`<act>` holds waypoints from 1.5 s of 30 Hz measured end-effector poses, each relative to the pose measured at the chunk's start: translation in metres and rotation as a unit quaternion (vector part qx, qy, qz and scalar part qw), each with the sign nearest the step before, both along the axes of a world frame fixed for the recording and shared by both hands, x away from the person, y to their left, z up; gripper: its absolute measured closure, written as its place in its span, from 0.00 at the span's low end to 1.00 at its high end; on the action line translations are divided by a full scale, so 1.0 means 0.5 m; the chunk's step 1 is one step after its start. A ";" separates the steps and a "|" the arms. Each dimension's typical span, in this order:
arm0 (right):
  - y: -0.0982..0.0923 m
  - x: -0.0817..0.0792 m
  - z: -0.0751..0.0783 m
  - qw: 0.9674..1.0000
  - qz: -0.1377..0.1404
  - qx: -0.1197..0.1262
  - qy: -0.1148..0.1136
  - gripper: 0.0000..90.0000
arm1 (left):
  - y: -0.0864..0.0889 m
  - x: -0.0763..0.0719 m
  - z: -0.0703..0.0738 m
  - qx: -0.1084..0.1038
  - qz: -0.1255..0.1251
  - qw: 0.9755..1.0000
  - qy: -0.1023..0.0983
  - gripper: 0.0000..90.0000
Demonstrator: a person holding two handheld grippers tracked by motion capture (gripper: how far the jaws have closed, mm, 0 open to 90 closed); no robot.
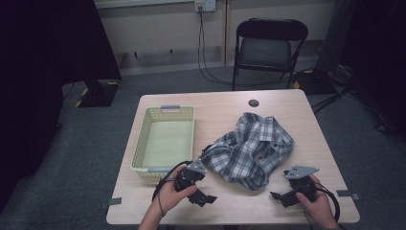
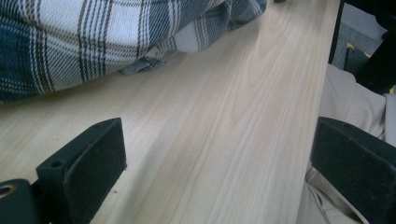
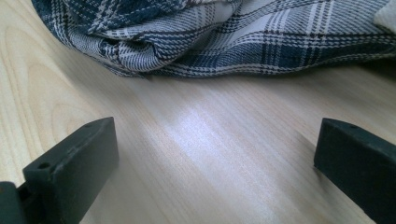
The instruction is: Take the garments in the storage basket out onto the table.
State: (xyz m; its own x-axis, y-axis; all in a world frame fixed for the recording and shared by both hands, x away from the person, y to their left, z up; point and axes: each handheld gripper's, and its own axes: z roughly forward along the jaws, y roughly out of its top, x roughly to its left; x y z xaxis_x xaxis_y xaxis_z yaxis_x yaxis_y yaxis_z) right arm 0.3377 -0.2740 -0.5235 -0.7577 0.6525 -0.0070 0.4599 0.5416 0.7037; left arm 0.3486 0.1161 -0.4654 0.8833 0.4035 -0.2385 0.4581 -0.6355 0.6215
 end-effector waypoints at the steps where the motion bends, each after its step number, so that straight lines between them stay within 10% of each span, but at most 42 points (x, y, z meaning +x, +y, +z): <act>1: 0.000 0.000 0.000 1.000 0.000 0.000 0.000 0.00 | 0.002 0.000 -0.001 0.001 -0.001 1.000 -0.002 0.03; 45: 0.000 0.000 0.000 1.000 0.000 0.000 0.000 0.00 | 0.094 -0.008 -0.010 -0.018 -0.005 1.000 0.008 0.04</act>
